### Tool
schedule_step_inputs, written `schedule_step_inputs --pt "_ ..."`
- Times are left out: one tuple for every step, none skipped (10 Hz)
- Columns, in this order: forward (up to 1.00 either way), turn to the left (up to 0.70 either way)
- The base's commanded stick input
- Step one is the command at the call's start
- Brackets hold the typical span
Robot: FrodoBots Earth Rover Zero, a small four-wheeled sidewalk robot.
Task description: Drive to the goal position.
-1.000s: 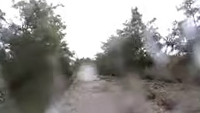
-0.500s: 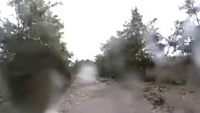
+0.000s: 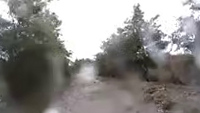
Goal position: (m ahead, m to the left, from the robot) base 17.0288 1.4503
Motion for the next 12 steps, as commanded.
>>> schedule_step_inputs --pt "0.45 0.00" --pt "0.45 0.00" --pt "0.45 0.00" --pt "0.45 0.00" --pt "0.45 0.00" --pt "0.45 0.00" --pt "0.45 0.00" --pt "0.45 0.00" --pt "0.45 0.00" --pt "0.45 0.00" --pt "0.45 0.00" --pt "0.45 0.00"
